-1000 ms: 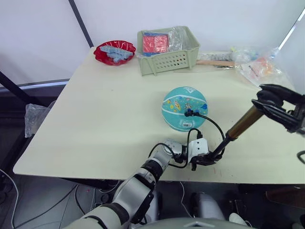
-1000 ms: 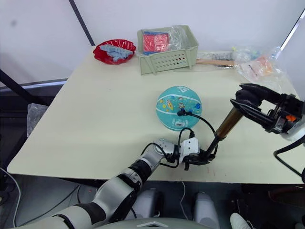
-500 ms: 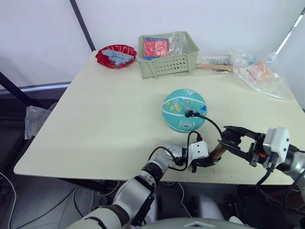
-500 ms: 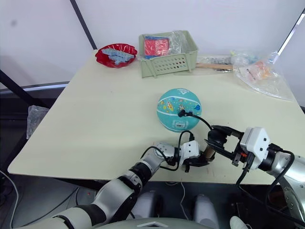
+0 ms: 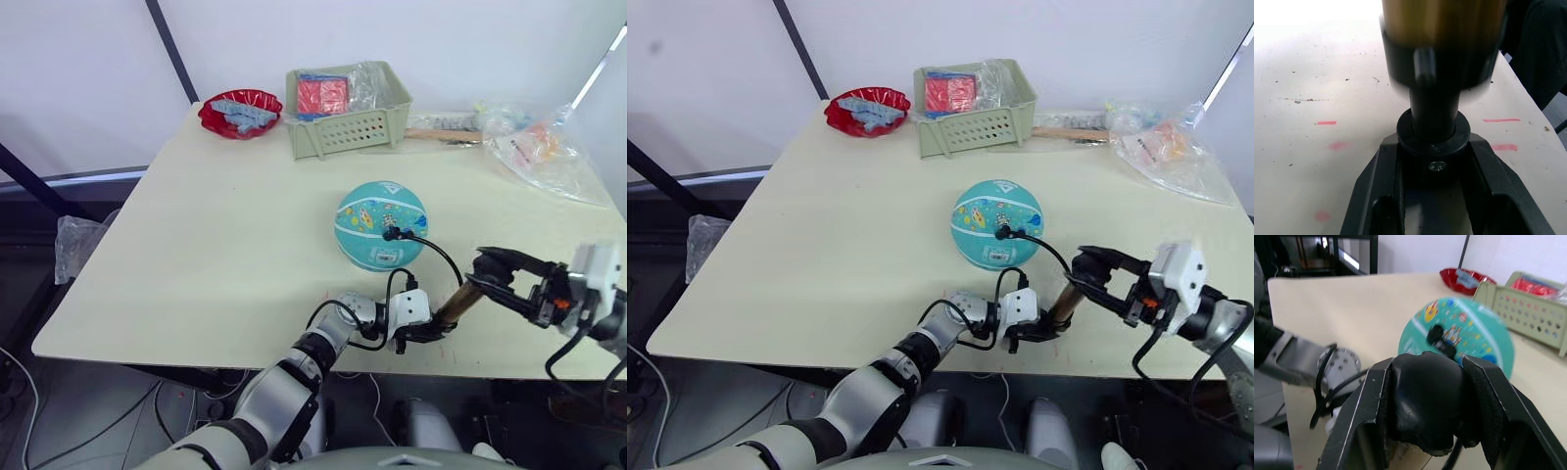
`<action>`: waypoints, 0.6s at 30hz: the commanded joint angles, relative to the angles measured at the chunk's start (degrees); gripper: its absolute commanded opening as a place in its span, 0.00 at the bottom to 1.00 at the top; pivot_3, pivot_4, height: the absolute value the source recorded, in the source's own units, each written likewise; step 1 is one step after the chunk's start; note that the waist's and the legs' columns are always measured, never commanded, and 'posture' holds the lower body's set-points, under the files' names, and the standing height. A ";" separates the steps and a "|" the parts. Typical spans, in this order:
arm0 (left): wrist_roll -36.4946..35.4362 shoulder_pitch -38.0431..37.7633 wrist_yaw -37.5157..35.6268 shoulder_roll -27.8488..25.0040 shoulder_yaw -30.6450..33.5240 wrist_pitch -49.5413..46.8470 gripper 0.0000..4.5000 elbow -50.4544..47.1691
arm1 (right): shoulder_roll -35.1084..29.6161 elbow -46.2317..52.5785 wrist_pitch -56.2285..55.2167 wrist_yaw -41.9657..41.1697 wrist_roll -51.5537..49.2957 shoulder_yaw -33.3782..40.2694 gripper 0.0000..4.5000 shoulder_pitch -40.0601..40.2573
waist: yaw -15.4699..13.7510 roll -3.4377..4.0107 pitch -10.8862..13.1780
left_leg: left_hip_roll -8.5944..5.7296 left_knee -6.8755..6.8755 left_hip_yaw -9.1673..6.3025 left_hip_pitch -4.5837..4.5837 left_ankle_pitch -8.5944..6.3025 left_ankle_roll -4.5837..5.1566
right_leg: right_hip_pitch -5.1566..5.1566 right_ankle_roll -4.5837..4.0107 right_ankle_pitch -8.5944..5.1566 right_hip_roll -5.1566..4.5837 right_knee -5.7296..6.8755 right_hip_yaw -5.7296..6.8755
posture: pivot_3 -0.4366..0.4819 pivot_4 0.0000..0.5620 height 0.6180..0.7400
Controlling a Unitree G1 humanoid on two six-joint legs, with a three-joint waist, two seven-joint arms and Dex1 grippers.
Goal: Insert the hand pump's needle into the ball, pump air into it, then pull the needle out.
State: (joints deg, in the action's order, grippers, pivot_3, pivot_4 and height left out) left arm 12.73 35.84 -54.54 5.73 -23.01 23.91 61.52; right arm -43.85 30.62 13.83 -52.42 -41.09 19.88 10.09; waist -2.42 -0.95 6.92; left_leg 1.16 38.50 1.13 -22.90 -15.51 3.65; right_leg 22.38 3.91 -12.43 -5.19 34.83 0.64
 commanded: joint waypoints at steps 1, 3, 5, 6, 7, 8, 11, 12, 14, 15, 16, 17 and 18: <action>2.54 -2.13 0.28 -0.71 -1.85 -2.51 0.23 5.32 | -3.95 3.29 3.28 1.18 -9.79 9.16 0.37 -5.03 | 0.02 0.05 0.09 | 0.00 0.01 0.01 0.00 0.00 0.00 | 0.00 0.00 0.00 0.00 0.01 -0.01 | 0.48 0.27 0.98; 2.55 -2.08 0.33 -0.67 -1.85 -2.52 0.23 5.36 | -5.62 3.17 5.42 1.99 -13.05 11.69 0.37 -6.97 | 0.03 0.15 0.23 | -0.02 0.03 0.03 -0.01 0.00 0.00 | 0.01 0.02 0.01 -0.06 0.01 -0.01 | 0.48 0.27 0.98; 2.57 -2.03 0.38 -0.62 -1.86 -2.51 0.23 5.42 | -7.91 2.40 7.62 2.19 -15.78 14.41 0.37 -9.22 | -0.02 0.14 0.25 | -0.03 0.03 0.00 -0.02 0.00 0.00 | 0.01 0.02 0.01 -0.07 0.01 0.00 | 0.48 0.27 0.98; 2.57 -2.00 0.40 -0.59 -1.87 -2.51 0.23 5.46 | -9.02 1.90 8.60 2.31 -16.94 15.69 0.37 -10.45 | -0.01 0.18 0.27 | -0.03 0.03 -0.02 -0.03 0.00 0.00 | 0.01 0.02 0.01 -0.07 0.01 0.02 | 0.48 0.27 0.98; 2.58 -1.97 0.40 -0.56 -1.90 -2.50 0.23 5.49 | -10.16 1.30 9.50 2.50 -18.06 16.90 0.37 -11.88 | 0.02 0.21 0.29 | -0.03 0.03 0.00 -0.05 0.00 0.00 | 0.03 0.02 0.01 -0.07 0.00 0.01 | 0.48 0.27 0.98; 2.59 -1.94 0.42 -0.51 -1.93 -2.49 0.23 5.53 | -11.13 0.82 10.41 2.72 -18.96 17.84 0.37 -13.14 | 0.01 0.21 0.30 | -0.04 0.03 0.01 -0.06 0.00 0.00 | 0.03 0.02 0.02 -0.09 0.00 0.01 | 0.48 0.27 0.98; 2.56 -1.82 0.52 -0.28 -1.98 -2.54 0.23 5.64 | -13.32 -0.06 12.59 2.94 -20.58 19.37 0.37 -16.26 | -0.01 0.18 0.34 | -0.08 0.04 0.02 -0.09 0.00 0.00 | 0.03 0.02 0.02 -0.14 0.00 0.00 | 0.48 0.27 0.98; 2.53 -1.78 0.56 -0.23 -2.00 -2.54 0.23 5.69 | -13.66 -0.15 13.11 2.95 -20.84 19.58 0.37 -16.85 | 0.00 0.19 0.37 | -0.10 0.04 0.02 -0.11 0.00 0.00 | 0.03 0.02 0.02 -0.17 0.00 0.00 | 0.48 0.27 0.98; 2.46 -1.67 0.63 -0.13 -1.99 -2.54 0.23 5.79 | -13.97 -0.12 14.01 3.08 -21.21 19.68 0.37 -18.06 | -0.01 0.25 0.41 | -0.15 0.04 0.03 -0.21 0.00 0.01 | 0.10 0.02 0.02 -0.21 0.01 0.00 | 0.48 0.27 0.98; 2.44 -1.63 0.66 -0.11 -1.99 -2.54 0.23 5.83 | -13.88 0.03 14.35 3.10 -21.24 19.63 0.37 -18.41 | 0.01 0.31 0.42 | -0.18 0.04 0.04 -0.27 0.01 0.01 | 0.17 0.02 0.02 -0.24 0.01 -0.01 | 0.48 0.27 0.98; 2.43 -1.60 0.68 -0.10 -1.97 -2.55 0.23 5.86 | -13.48 0.50 14.74 3.20 -21.46 19.34 0.37 -18.50 | 0.01 0.36 0.43 | -0.20 0.07 0.03 -0.40 0.01 0.01 | 0.28 0.03 0.02 -0.26 0.01 -0.01 | 0.48 0.27 0.98; 2.41 -1.57 0.67 -0.10 -1.96 -2.55 0.23 5.88 | -12.69 1.21 15.13 3.30 -21.45 18.81 0.37 -18.00 | -0.01 0.39 0.42 | -0.21 0.13 0.01 -0.52 0.01 0.01 | 0.35 0.05 0.04 -0.26 0.01 0.00 | 0.48 0.27 0.98; 2.41 -1.56 0.65 -0.11 -1.96 -2.55 0.23 5.90 | -11.98 1.90 15.35 3.11 -21.01 18.24 0.37 -17.09 | -0.02 0.44 0.39 | -0.22 0.16 -0.01 -0.62 0.01 0.01 | 0.42 0.07 0.05 -0.26 0.00 0.02 | 0.48 0.27 0.98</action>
State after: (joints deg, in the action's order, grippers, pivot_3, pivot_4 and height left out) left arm 12.31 36.82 -53.96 6.74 -22.95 23.97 61.98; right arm -56.38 30.63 31.15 -50.81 -60.17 32.75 -5.19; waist -2.45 -0.51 7.31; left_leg 0.93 38.70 1.08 -23.63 -15.50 3.66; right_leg 22.88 3.98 -12.37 -5.45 34.84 0.69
